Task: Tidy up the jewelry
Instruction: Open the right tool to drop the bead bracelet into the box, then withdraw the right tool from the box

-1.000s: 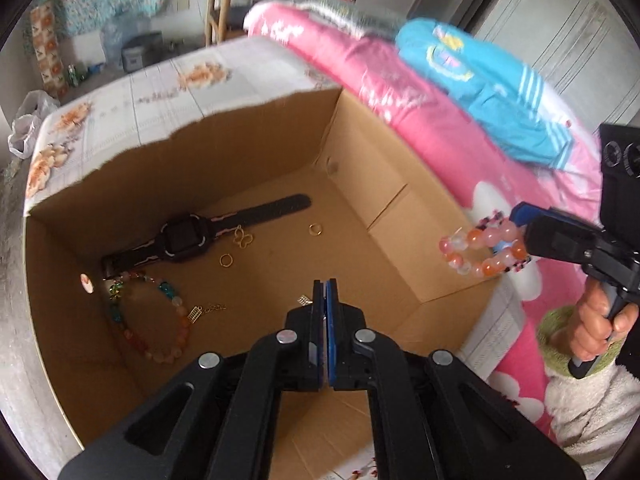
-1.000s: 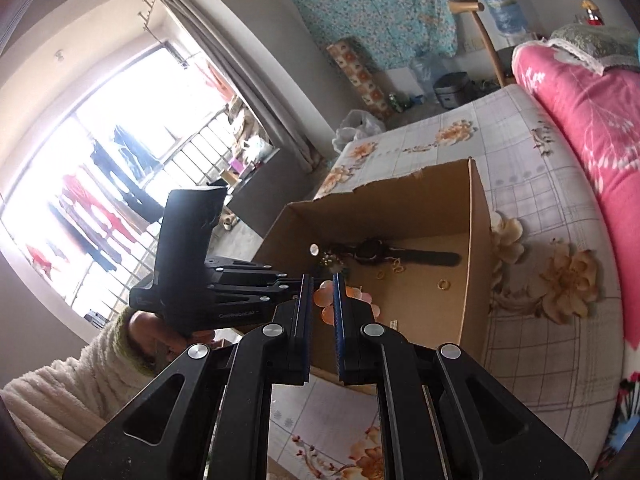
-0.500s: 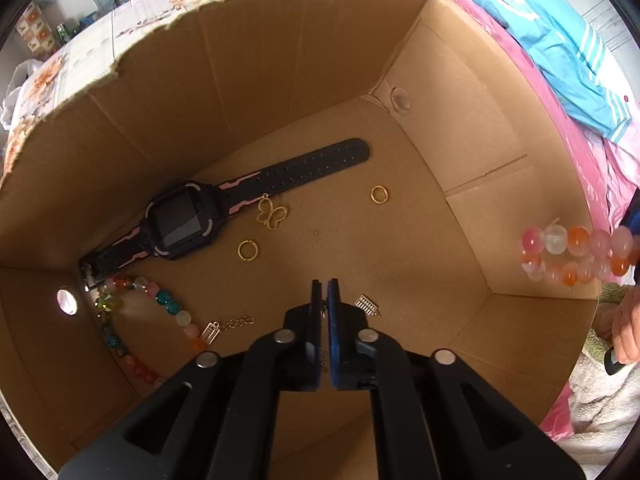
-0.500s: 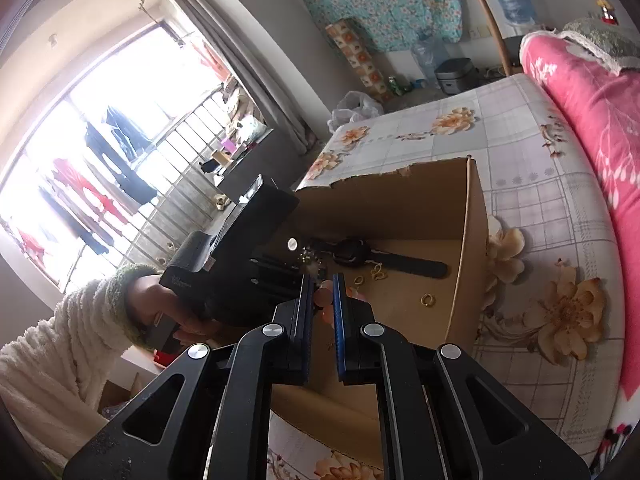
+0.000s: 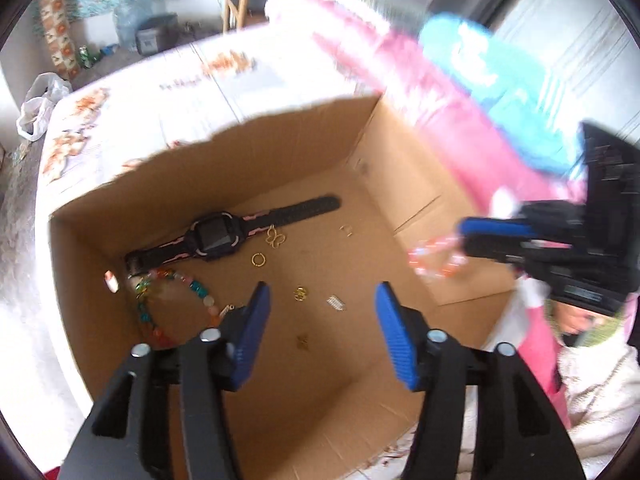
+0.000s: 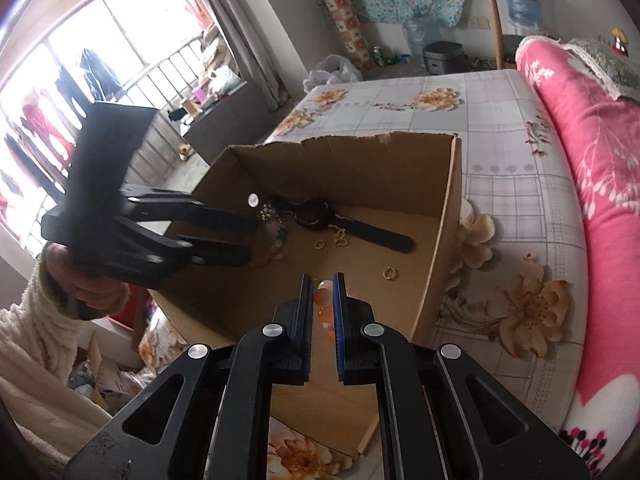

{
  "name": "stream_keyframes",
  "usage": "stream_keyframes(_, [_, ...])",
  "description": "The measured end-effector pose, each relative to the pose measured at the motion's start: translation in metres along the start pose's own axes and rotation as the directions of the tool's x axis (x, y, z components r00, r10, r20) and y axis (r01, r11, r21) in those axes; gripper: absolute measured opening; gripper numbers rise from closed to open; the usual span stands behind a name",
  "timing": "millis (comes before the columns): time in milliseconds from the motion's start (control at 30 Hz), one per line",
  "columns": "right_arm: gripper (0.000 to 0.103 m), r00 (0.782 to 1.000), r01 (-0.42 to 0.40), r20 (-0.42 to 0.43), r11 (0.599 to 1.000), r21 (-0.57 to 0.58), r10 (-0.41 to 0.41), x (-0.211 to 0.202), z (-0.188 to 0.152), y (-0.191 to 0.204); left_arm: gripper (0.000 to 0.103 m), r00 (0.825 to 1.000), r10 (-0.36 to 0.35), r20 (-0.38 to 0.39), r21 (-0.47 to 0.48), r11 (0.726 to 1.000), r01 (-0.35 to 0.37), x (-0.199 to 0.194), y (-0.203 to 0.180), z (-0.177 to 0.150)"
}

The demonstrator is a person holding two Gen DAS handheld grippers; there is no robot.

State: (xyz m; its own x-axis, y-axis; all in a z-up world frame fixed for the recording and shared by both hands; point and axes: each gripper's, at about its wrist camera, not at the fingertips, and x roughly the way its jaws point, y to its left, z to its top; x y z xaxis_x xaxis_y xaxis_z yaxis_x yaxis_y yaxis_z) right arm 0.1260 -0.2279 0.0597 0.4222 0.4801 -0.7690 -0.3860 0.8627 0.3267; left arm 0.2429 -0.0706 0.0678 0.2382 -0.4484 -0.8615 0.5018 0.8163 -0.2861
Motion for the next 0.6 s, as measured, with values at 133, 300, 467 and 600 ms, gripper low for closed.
stream_keyframes(133, [0.008, 0.991, 0.11, -0.07, 0.988, -0.109, -0.118, 0.01, 0.002, 0.011, 0.07, 0.986, 0.013, 0.164, -0.036, 0.999, -0.007, -0.048, 0.004, -0.032])
stream_keyframes(300, [0.021, 0.97, 0.189, -0.119, 0.967, -0.169, -0.211, 0.019, -0.001, 0.024, 0.081, 0.942, 0.096, 0.321, -0.07, 0.995, -0.077, -0.085, 0.009, -0.069])
stream_keyframes(467, [0.029, 0.975, 0.217, -0.039, 0.971, -0.097, -0.221, -0.008, -0.006, 0.024, 0.086, 0.897, 0.168, 0.41, -0.158, 0.981, -0.111, -0.101, 0.028, -0.103])
stream_keyframes(600, [0.045, 0.974, 0.202, 0.086, 0.975, 0.097, -0.211, -0.048, -0.022, 0.0, 0.09, 0.868, 0.207, 0.452, -0.262, 0.961, -0.092, -0.098, 0.052, -0.127])
